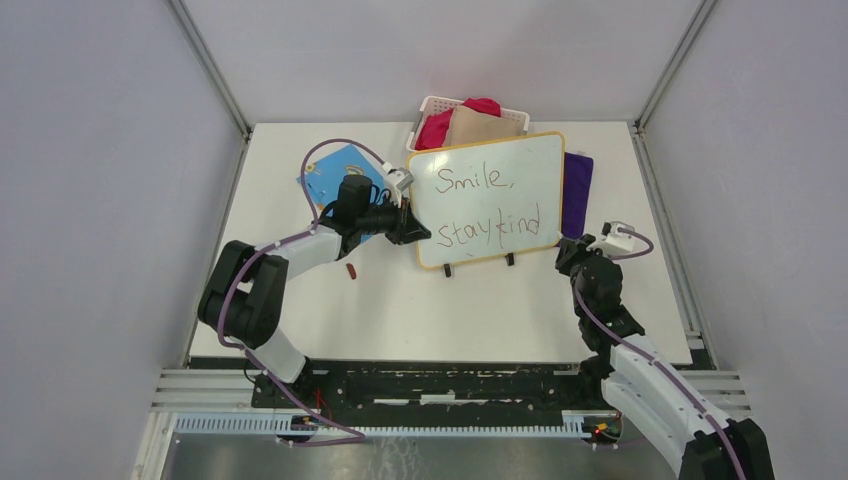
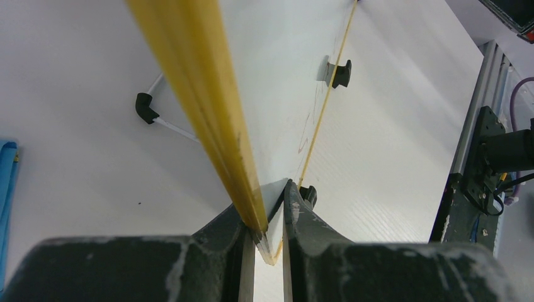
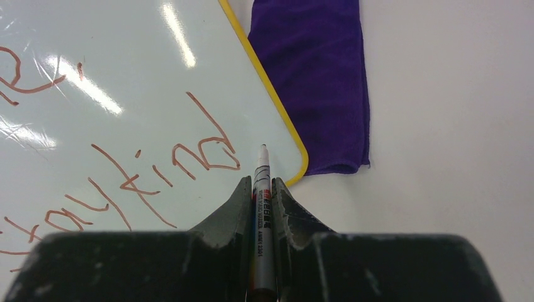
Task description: Write a sentence on the whiteboard
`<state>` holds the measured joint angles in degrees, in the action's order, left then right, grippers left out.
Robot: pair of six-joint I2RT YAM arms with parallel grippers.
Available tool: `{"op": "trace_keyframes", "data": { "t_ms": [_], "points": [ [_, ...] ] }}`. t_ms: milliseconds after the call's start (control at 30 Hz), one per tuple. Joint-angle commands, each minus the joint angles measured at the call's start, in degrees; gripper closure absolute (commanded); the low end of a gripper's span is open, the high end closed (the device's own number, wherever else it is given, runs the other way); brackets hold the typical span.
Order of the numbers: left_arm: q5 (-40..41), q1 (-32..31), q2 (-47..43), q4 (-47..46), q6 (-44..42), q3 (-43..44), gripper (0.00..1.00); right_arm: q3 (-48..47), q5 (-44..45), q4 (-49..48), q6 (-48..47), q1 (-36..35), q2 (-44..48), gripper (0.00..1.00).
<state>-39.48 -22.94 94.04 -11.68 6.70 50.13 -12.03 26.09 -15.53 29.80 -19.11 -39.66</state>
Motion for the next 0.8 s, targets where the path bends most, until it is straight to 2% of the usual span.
{"op": "trace_keyframes", "data": {
  "t_ms": [0, 767],
  "points": [
    [12.39, -0.5, 3.25, 11.24, -7.24, -1.09, 0.98, -0.18, -3.6, -6.56, 3.46, 1.63, -1.56, 1.0],
    [13.12, -0.41, 3.43, 11.39, -6.98, -0.87, 0.98, 0.17, -5.68, -13.17, 5.13, 3.3, -9.27, 1.0]
  ]
}}
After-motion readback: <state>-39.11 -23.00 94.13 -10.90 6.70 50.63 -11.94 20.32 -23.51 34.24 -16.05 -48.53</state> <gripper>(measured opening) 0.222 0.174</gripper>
